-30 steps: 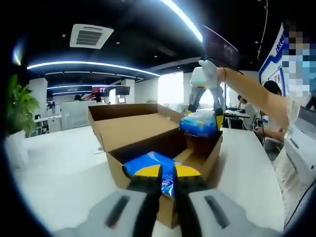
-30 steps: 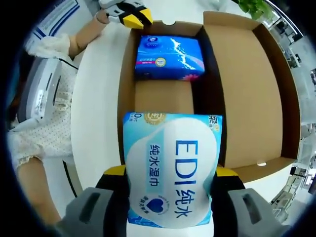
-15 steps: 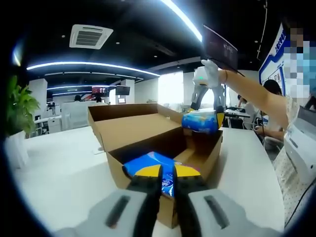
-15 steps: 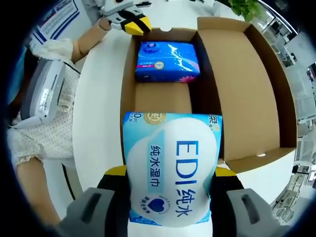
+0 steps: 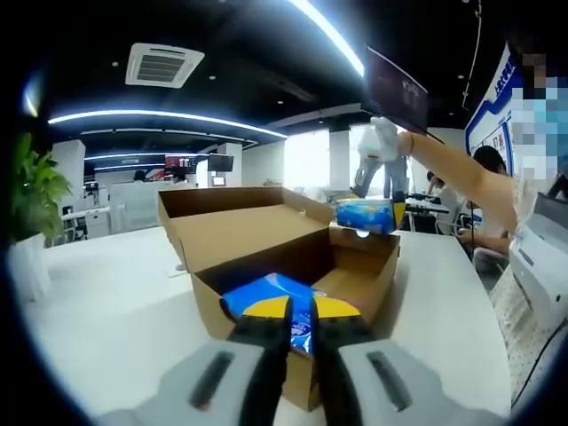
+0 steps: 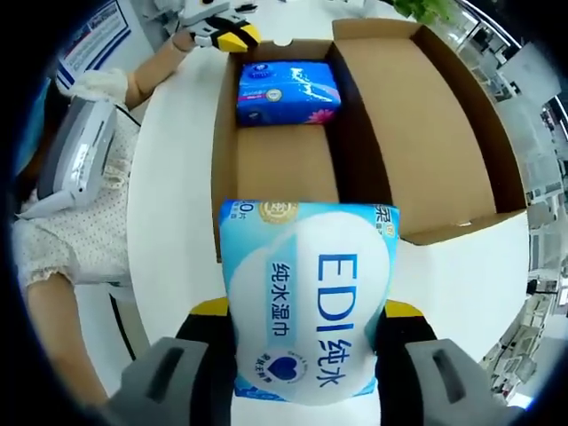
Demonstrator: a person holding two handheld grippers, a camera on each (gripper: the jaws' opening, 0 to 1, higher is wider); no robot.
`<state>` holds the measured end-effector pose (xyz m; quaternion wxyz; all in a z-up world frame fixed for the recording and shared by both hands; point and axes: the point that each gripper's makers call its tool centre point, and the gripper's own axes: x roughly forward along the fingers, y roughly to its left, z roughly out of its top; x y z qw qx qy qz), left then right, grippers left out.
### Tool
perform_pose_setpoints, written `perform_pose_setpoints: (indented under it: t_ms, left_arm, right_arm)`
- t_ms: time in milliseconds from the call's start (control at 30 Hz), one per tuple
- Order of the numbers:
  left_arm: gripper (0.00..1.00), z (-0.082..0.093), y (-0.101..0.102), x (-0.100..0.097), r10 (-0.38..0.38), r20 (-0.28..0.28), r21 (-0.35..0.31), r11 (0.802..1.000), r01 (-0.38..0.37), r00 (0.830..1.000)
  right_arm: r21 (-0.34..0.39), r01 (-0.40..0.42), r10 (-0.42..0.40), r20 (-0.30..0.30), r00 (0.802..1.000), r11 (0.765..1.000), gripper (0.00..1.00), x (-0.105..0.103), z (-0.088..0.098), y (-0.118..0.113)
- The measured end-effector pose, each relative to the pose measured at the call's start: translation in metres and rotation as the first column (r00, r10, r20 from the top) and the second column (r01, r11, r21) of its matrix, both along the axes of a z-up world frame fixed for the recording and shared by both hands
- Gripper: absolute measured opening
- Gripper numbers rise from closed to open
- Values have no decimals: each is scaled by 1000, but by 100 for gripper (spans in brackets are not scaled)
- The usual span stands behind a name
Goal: Operate the shoe box by opening the lid, removing the specified soft item, and placing it in the target area until the item is outside and the box remains undamaged.
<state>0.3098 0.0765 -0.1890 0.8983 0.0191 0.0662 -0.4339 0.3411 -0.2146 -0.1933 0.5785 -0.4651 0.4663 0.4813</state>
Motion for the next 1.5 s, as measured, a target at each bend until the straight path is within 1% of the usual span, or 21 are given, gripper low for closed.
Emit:
perform_pose_setpoints:
  t_ms: [333, 400, 467, 600, 700, 733, 867, 967, 1100, 1133, 1200, 1367, 1500]
  left_arm:
    - [8, 0, 0, 0, 1, -1, -3, 1000, -1, 1000]
    - [8, 0, 0, 0, 2, 0, -3, 1000, -2, 1000]
    - [8, 0, 0, 0, 2, -1, -4, 1000, -2, 1000]
    - [8, 0, -1, 0, 3, 1, 0, 1000, -3, 1000]
    - [8, 0, 0, 0, 3, 2, -1, 1000, -3, 1000]
    - [8, 0, 0, 1, 3, 1, -2, 1000, -3, 1000]
    - [8, 0, -1, 1, 1, -1, -9, 1000, -1, 1000]
    - [8, 0, -1, 1, 1, 0, -9, 1000, -1, 1000]
    - [8, 0, -1, 1, 2, 2, -6, 1000, -2, 1000]
    - [8, 0, -1, 1, 3, 4, -5, 1000, -3, 1000]
    - [8, 1, -1, 1, 5, 8, -2, 1000, -5, 1000]
    - [8, 0, -1, 0, 8, 11, 3, 1000, -8, 1000]
    - [8, 0, -1, 0, 12, 13, 9, 1000, -12, 1000]
  right_arm:
    - [-1, 66, -66, -13, 998, 998, 61, -3, -10, -33]
    - [-44, 62, -63, -13, 998, 997, 61, -4, -16, -43]
    - [-60, 70, -71, -22, 997, 996, 61, -4, -21, -49]
    - [-108, 91, -95, -32, 995, 990, 61, -2, -40, -66]
    - [-144, 102, -112, -63, 992, 984, 61, -4, -58, -76]
    - [-157, 94, -105, -69, 992, 983, 61, -5, -62, -78]
    - [-169, 90, -106, -88, 990, 982, 61, -6, -75, -83]
    - [-166, 80, -96, -89, 991, 983, 61, -6, -80, -84]
    - [-167, 46, -64, -98, 993, 985, 61, -5, -90, -84]
    - [-178, 34, -52, -98, 994, 983, 61, -4, -91, -86]
    - [-172, 11, -25, -84, 996, 985, 61, 0, -90, -86]
    - [-174, -14, 0, -82, 997, 985, 62, 5, -91, -87]
    - [-166, -13, 0, -82, 997, 986, 62, 11, -93, -89]
